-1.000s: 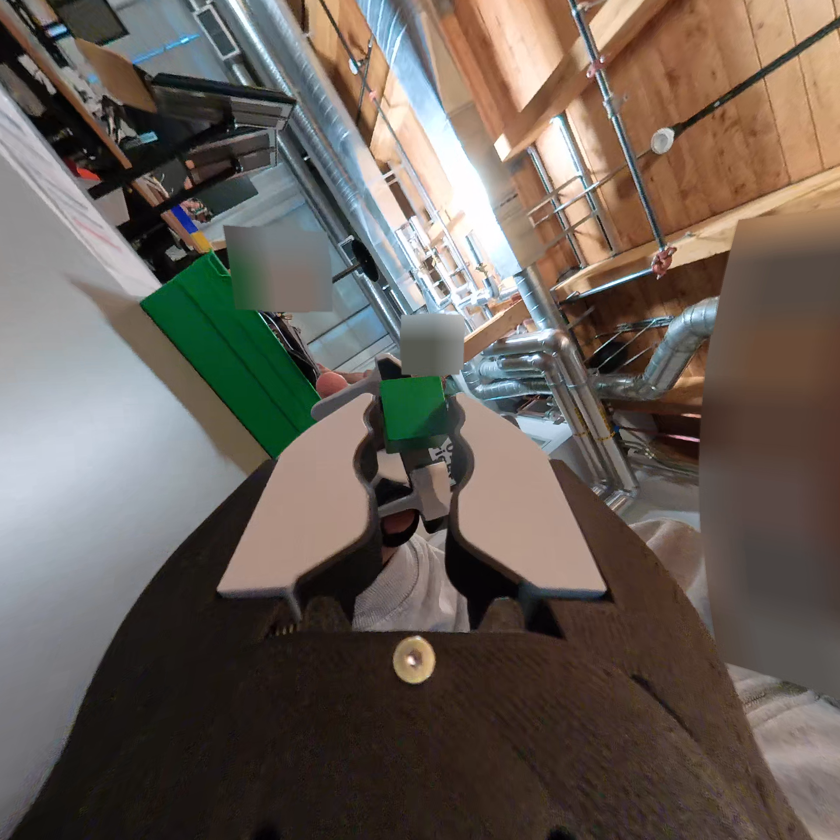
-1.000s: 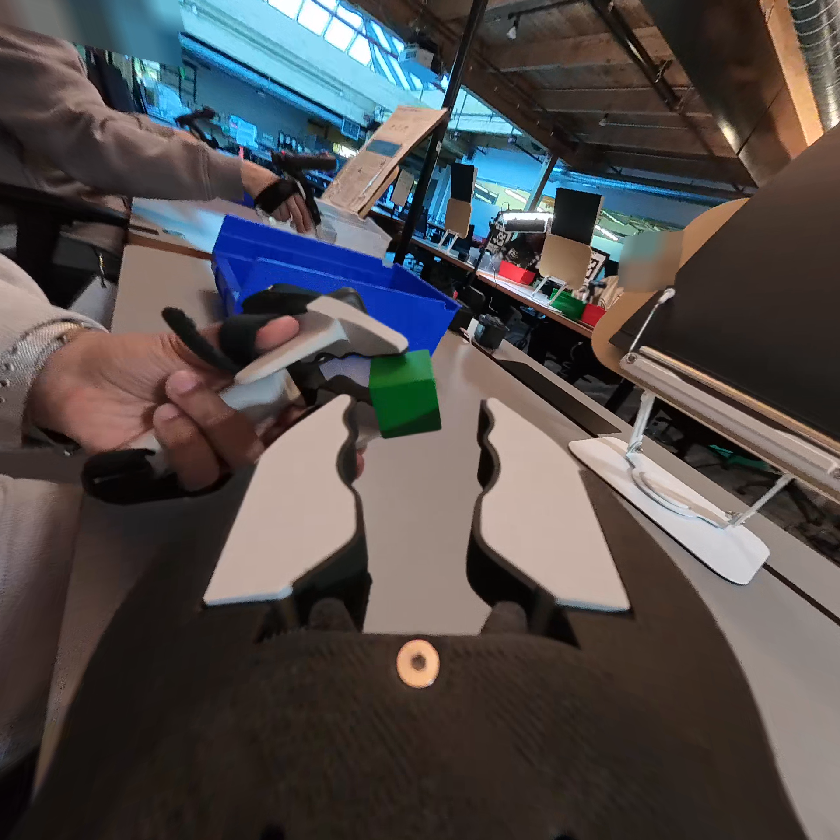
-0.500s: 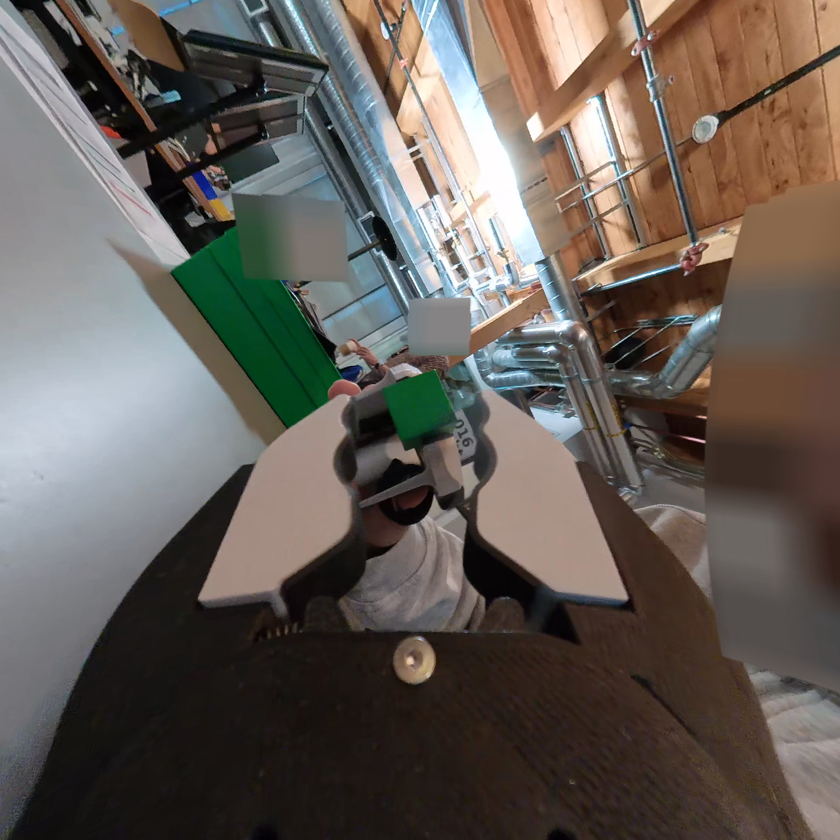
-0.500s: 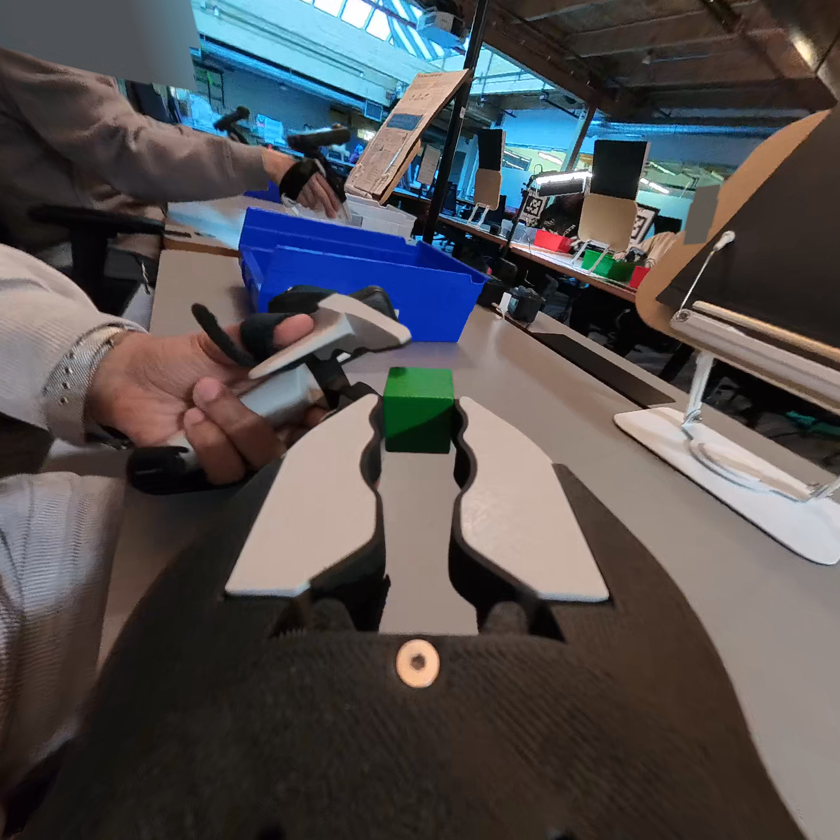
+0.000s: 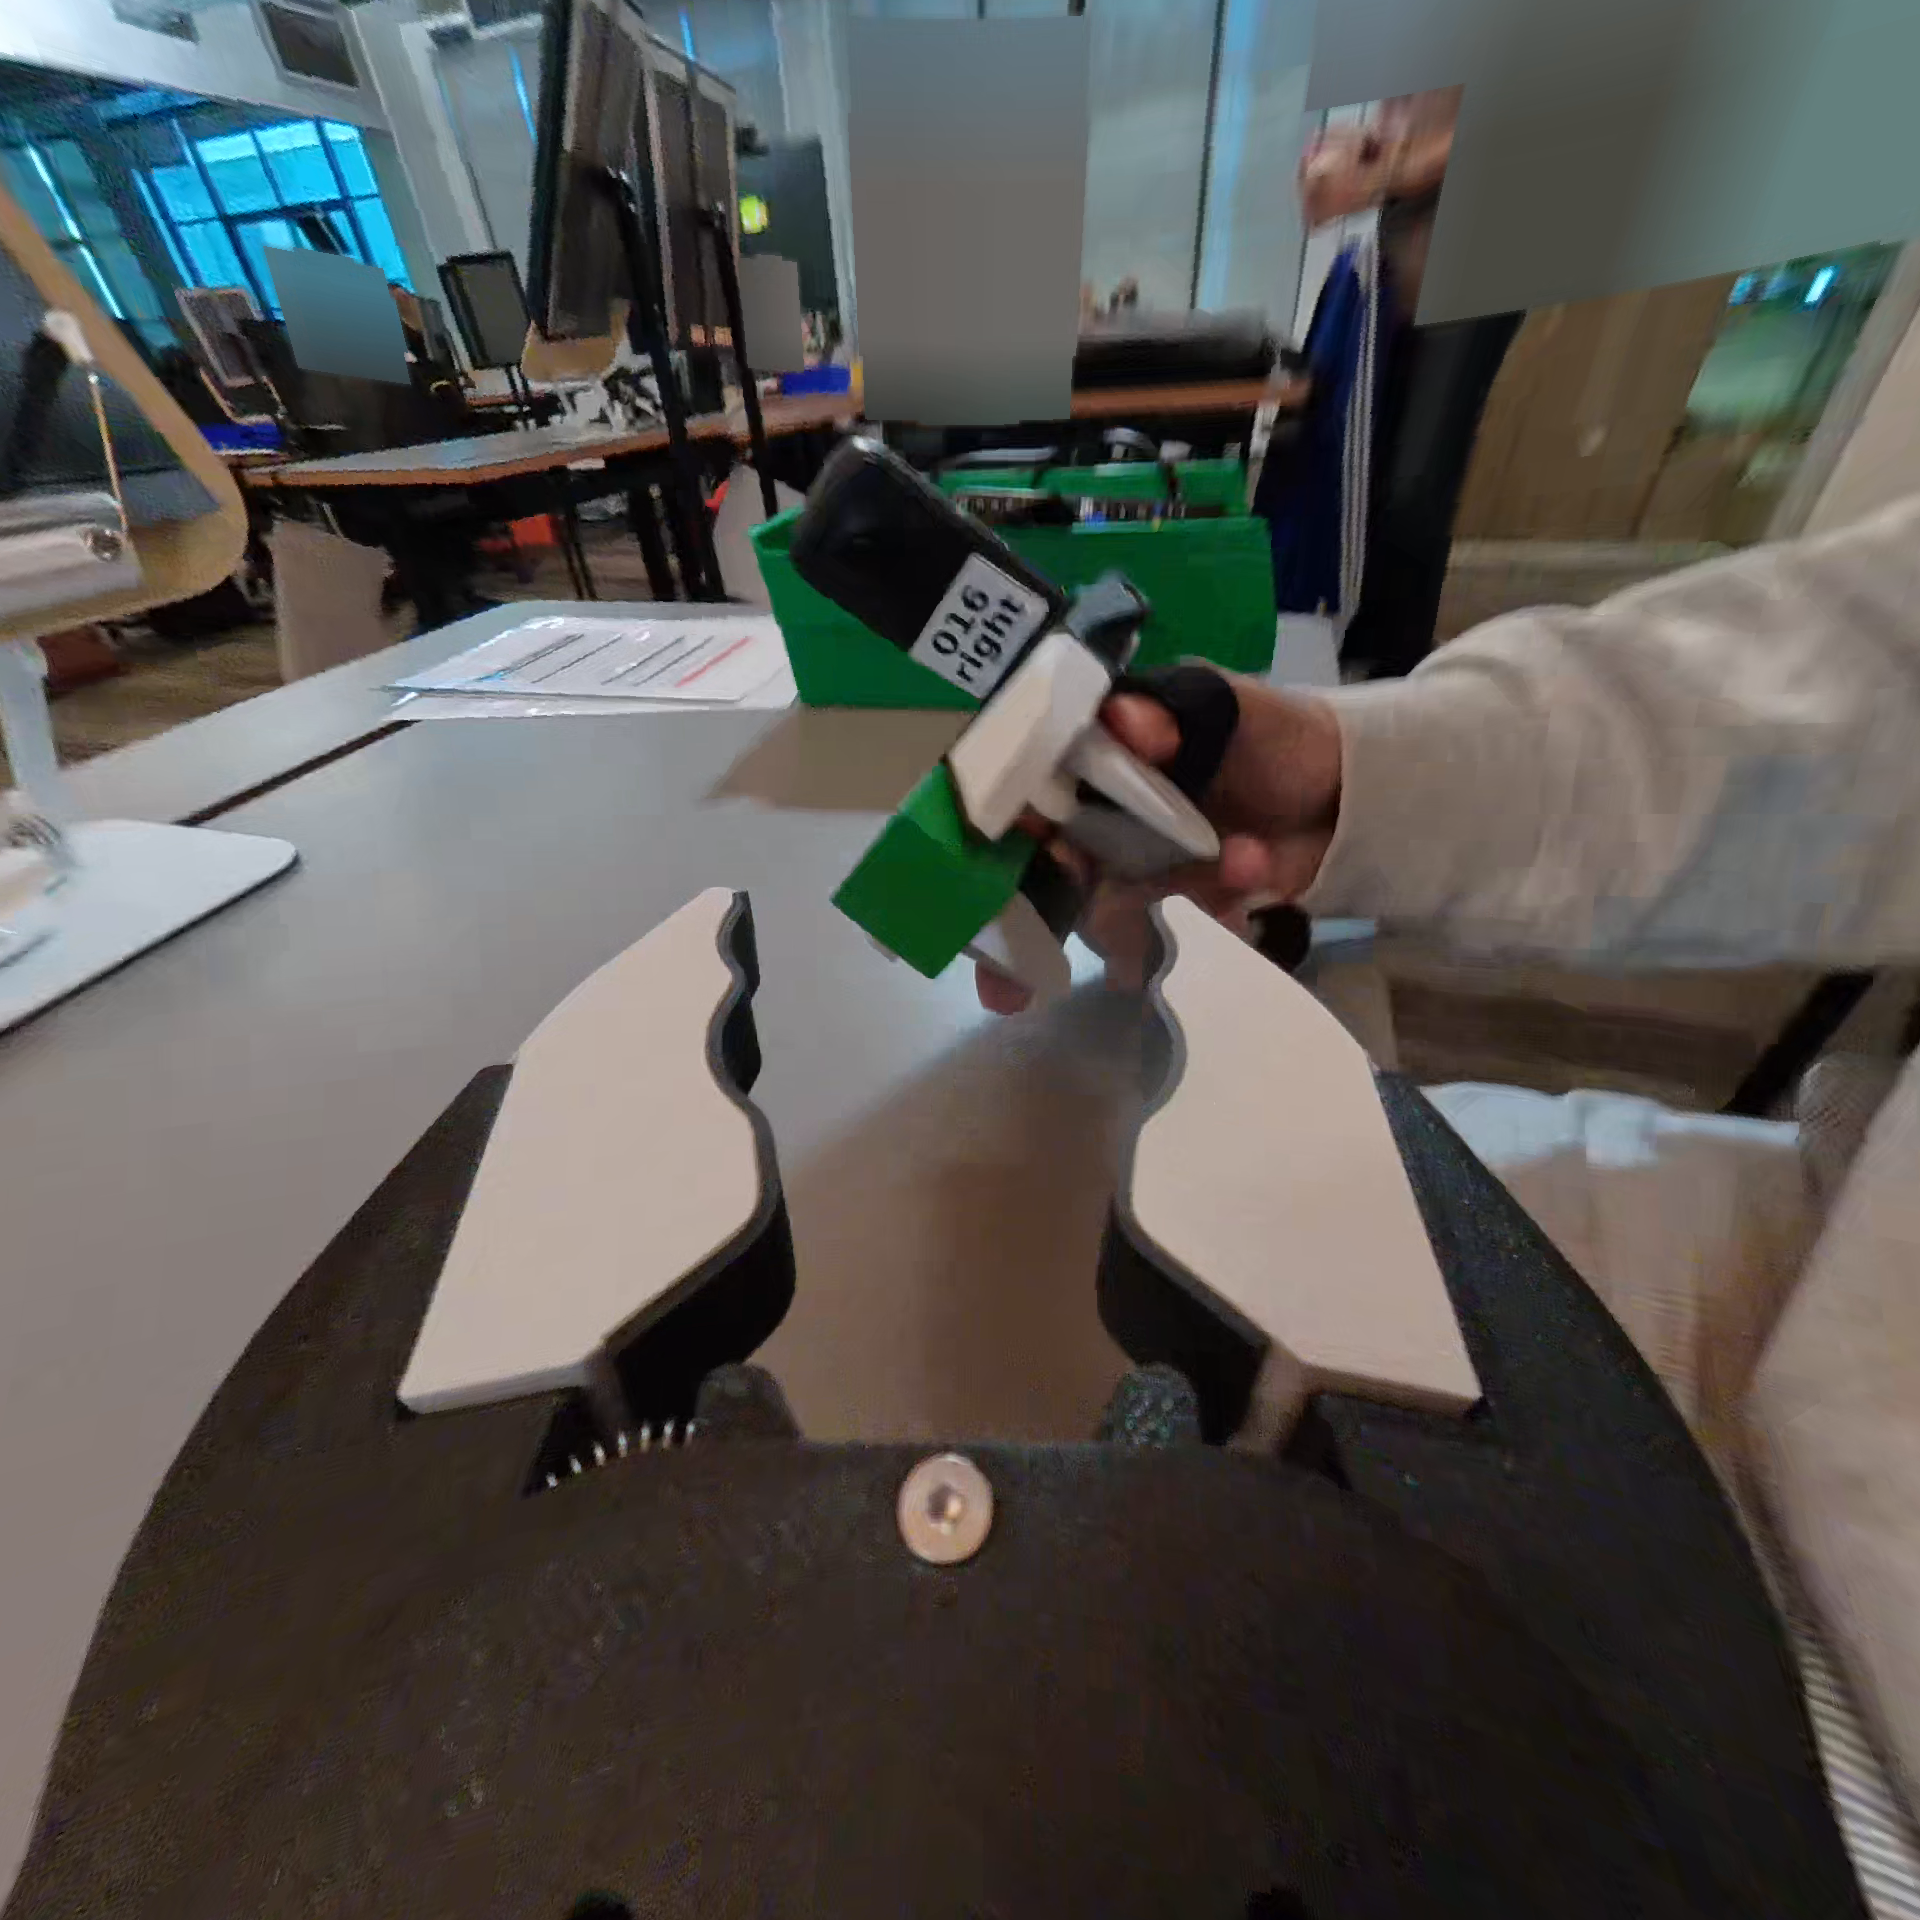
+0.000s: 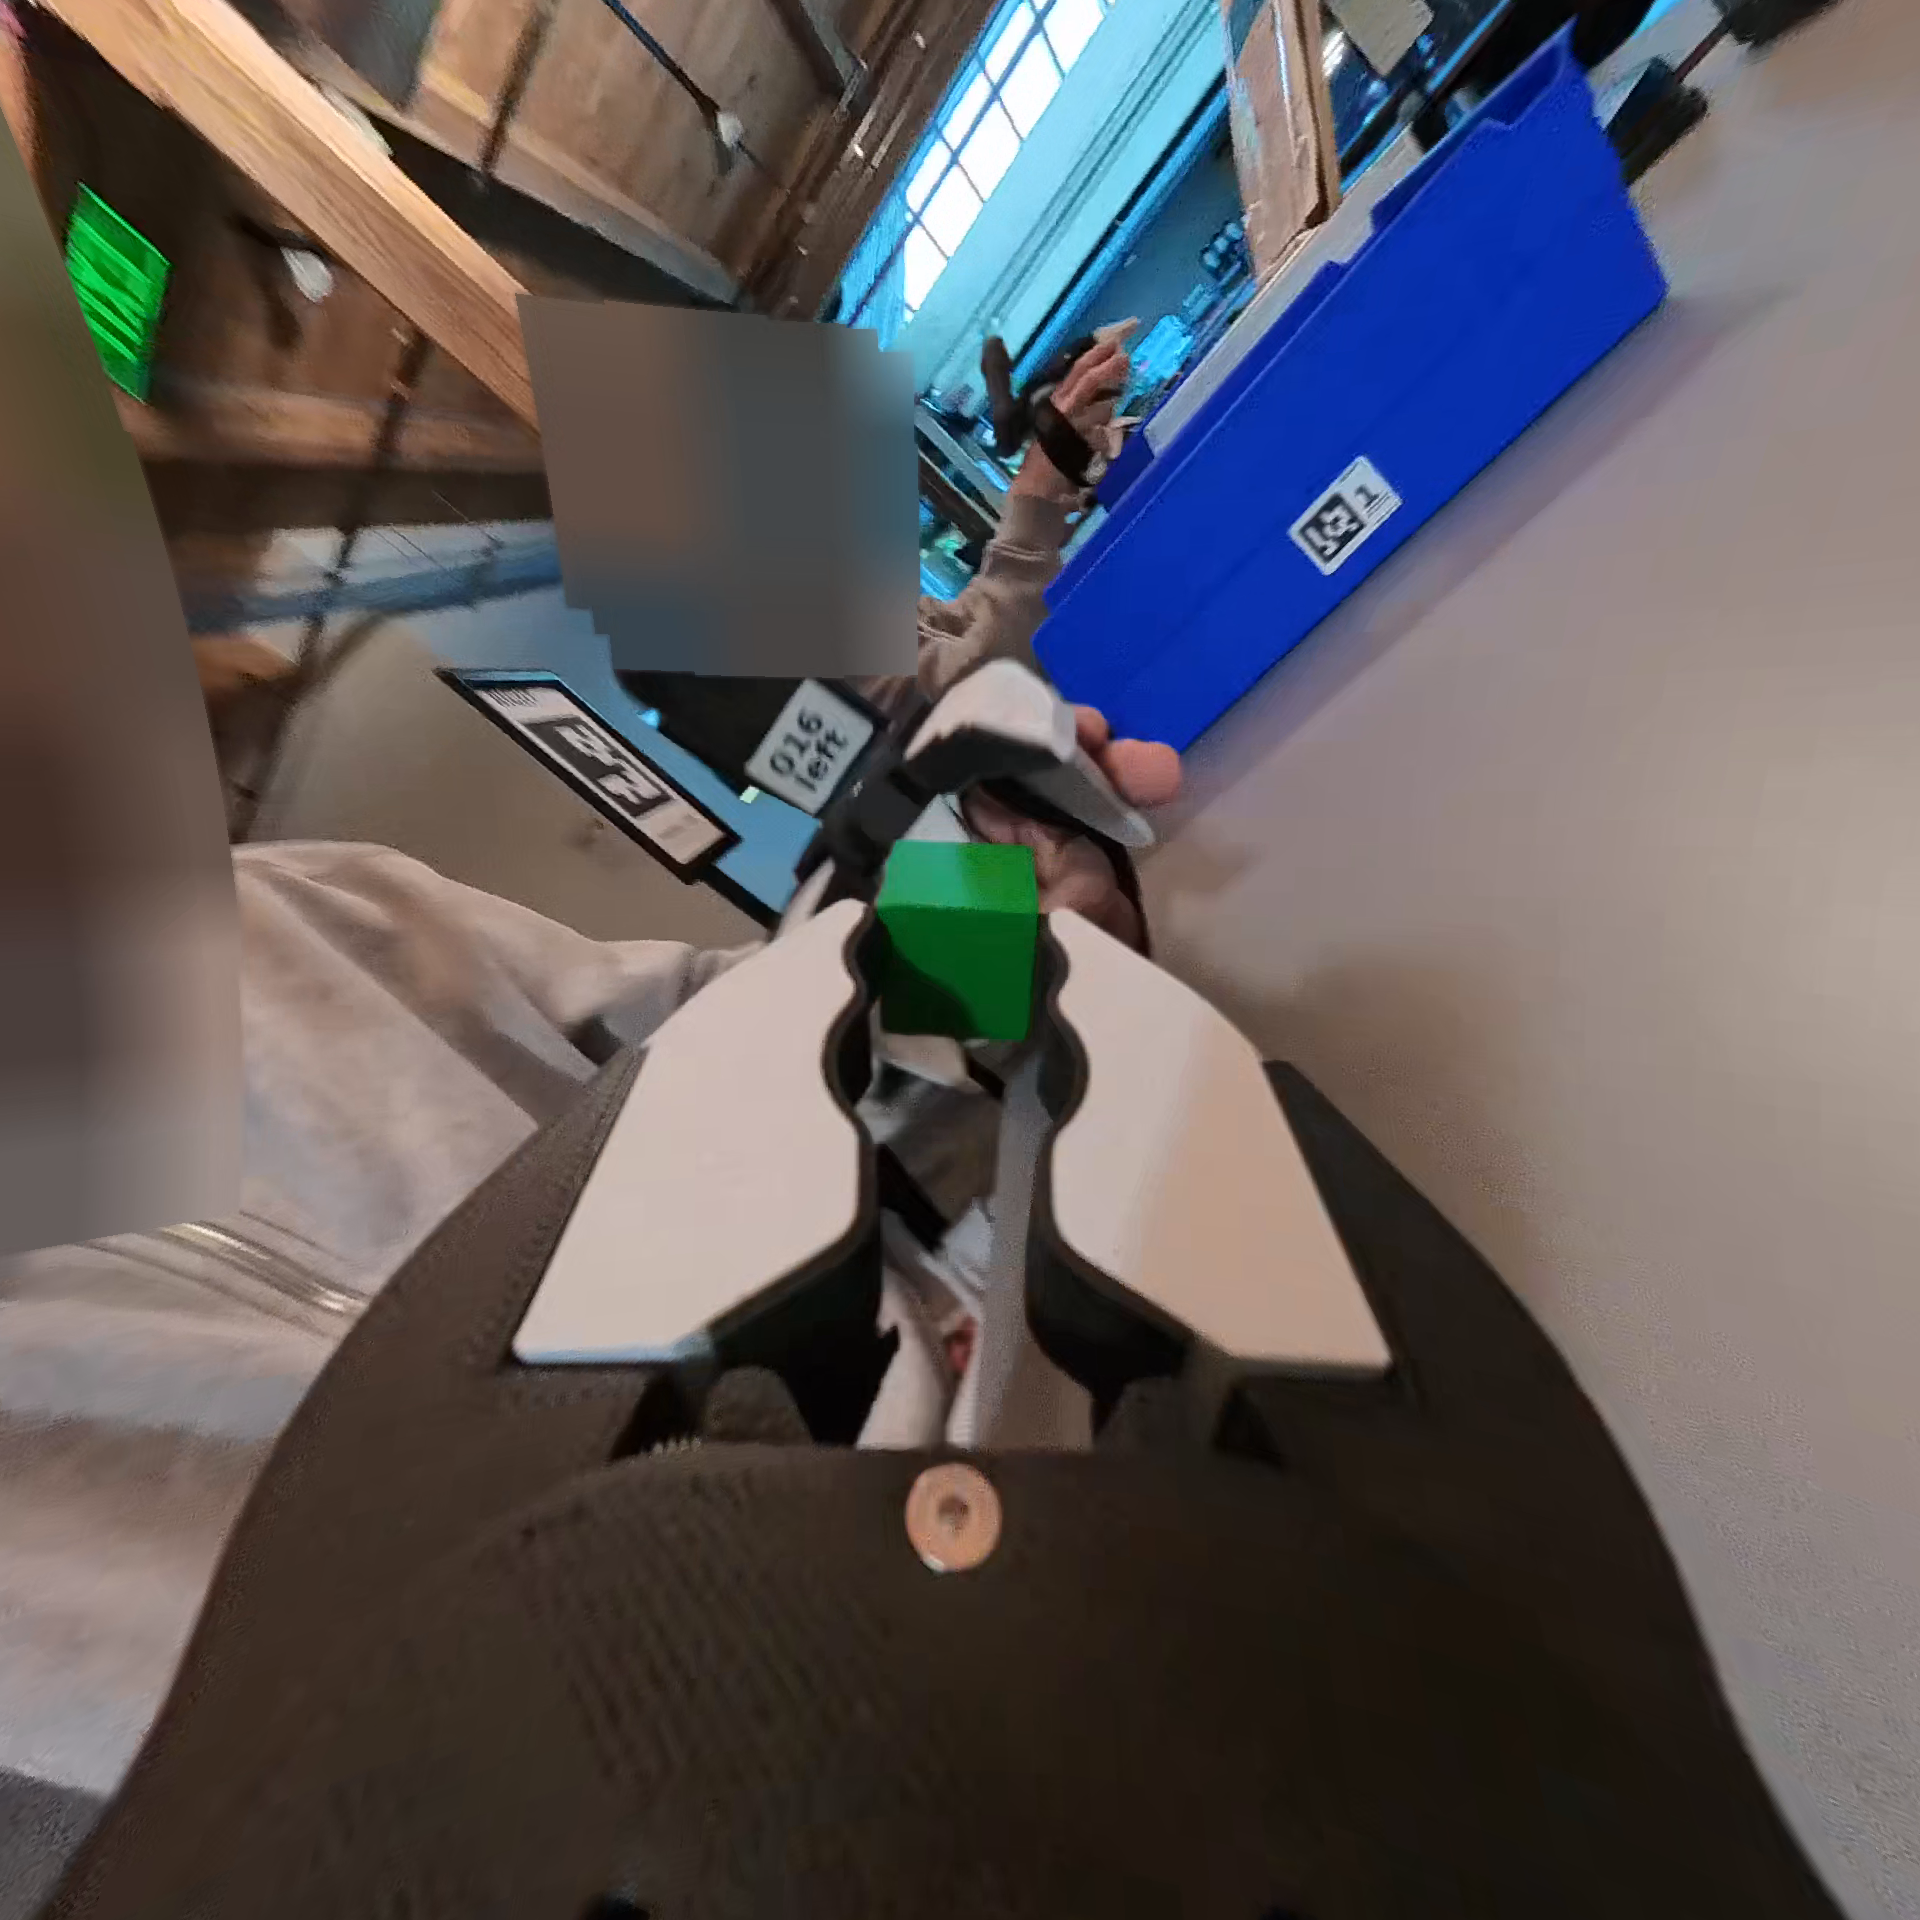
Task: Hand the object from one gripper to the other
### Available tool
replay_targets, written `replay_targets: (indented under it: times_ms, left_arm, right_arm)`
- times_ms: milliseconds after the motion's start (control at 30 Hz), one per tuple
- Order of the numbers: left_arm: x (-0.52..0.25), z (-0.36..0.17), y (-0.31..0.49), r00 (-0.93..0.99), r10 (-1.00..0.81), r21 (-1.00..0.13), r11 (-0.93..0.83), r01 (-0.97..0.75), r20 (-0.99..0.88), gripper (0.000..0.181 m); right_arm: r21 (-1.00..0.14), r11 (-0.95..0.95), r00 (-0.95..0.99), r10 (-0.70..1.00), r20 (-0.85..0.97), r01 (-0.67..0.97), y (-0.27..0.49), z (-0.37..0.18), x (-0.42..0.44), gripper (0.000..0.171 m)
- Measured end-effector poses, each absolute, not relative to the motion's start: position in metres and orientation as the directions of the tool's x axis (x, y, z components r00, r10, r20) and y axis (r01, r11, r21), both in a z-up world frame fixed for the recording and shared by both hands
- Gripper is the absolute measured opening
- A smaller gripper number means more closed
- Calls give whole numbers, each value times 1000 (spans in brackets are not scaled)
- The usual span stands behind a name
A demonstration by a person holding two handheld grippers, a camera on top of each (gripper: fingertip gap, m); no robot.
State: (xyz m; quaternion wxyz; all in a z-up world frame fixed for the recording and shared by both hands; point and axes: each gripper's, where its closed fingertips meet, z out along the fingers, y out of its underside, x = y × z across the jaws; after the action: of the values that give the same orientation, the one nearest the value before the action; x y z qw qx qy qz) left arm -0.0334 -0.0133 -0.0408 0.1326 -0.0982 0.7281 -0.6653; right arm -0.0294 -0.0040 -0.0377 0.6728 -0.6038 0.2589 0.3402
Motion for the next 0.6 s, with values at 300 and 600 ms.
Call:
replay_targets:
  times_ms: [300,600]
  left_arm:
    - [-42,-43,-21,-939,-304,-983,136,127,-163,51]
    - [-44,-45,-22,-934,-296,-973,168,156,-201,27]
  right_arm:
    - [-450,-72,408,312,-858,-890,-2,-33,-47,28]
    - [-404,-48,377,272,-885,-913,3,-45,-40,43]
